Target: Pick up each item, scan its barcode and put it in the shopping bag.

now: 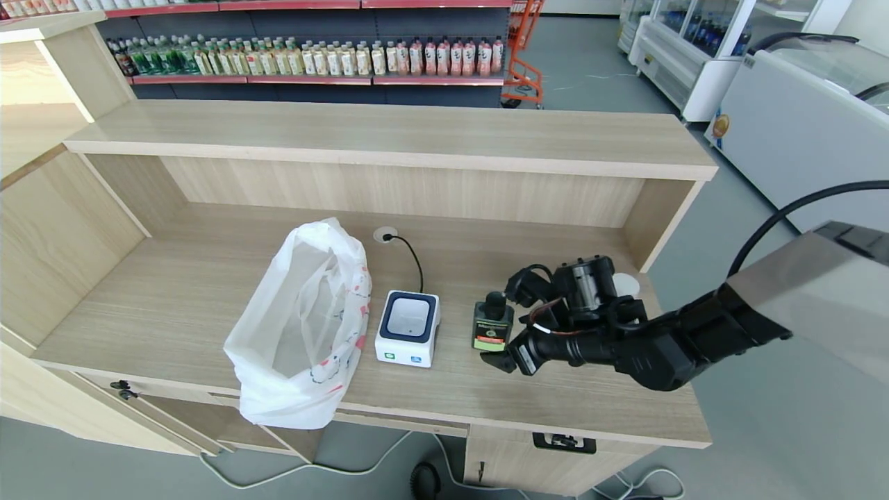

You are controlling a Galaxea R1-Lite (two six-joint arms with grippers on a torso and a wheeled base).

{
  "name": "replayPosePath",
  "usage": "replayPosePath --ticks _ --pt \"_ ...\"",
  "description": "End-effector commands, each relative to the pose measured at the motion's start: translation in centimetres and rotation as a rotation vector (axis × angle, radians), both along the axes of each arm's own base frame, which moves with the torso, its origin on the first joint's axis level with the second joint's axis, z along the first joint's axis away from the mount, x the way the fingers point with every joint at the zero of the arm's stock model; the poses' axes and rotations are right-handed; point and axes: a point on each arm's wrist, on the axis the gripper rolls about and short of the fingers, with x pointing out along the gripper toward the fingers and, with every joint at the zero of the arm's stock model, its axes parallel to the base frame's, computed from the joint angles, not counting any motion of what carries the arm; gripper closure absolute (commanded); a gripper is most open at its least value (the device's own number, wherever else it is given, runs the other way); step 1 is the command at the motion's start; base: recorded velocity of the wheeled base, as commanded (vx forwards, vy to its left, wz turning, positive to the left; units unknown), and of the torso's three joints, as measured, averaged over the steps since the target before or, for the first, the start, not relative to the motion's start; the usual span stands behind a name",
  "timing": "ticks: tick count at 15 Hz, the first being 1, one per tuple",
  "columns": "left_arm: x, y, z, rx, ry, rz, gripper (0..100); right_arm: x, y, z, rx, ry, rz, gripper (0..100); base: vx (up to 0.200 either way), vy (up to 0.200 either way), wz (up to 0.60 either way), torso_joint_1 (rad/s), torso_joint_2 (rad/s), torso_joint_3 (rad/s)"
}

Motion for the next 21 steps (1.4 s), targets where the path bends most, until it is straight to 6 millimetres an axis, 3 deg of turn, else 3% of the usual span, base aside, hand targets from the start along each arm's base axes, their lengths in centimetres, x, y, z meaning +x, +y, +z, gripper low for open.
replayPosePath --ticks 1,6,12,13,17,21 --pt "0.0 0.0 0.0 0.0 0.0 0.0 100 1.6 0.6 -1.6 -0.029 -0.017 0.017 0 0.0 0.0 0.0 0.0 0.0 0.0" --pt "0.0 0.0 0.0 0.0 0.0 0.0 100 3.7 3.0 -2.7 0.032 -0.099 0.091 0 0.0 0.0 0.0 0.0 0.0 0.0" --pt "0.0 0.0 0.0 0.0 0.0 0.0 100 5.2 4.1 -3.7 0.033 -0.133 0.112 0 0.0 0.0 0.0 0.0 0.0 0.0" --pt "0.0 0.0 0.0 0.0 0.0 0.0 100 5.3 4.2 -3.7 0.034 -0.135 0.112 100 0.0 0.0 0.0 0.0 0.0 0.0" --pt "0.0 0.0 0.0 0.0 0.0 -0.001 100 5.0 3.9 -2.3 0.046 -0.154 0.109 100 0.0 0.0 0.0 0.0 0.0 0.0" --pt "0.0 0.0 0.0 0.0 0.0 0.0 100 3.9 2.2 0.1 0.069 -0.156 0.078 100 0.0 0.0 0.0 0.0 0.0 0.0"
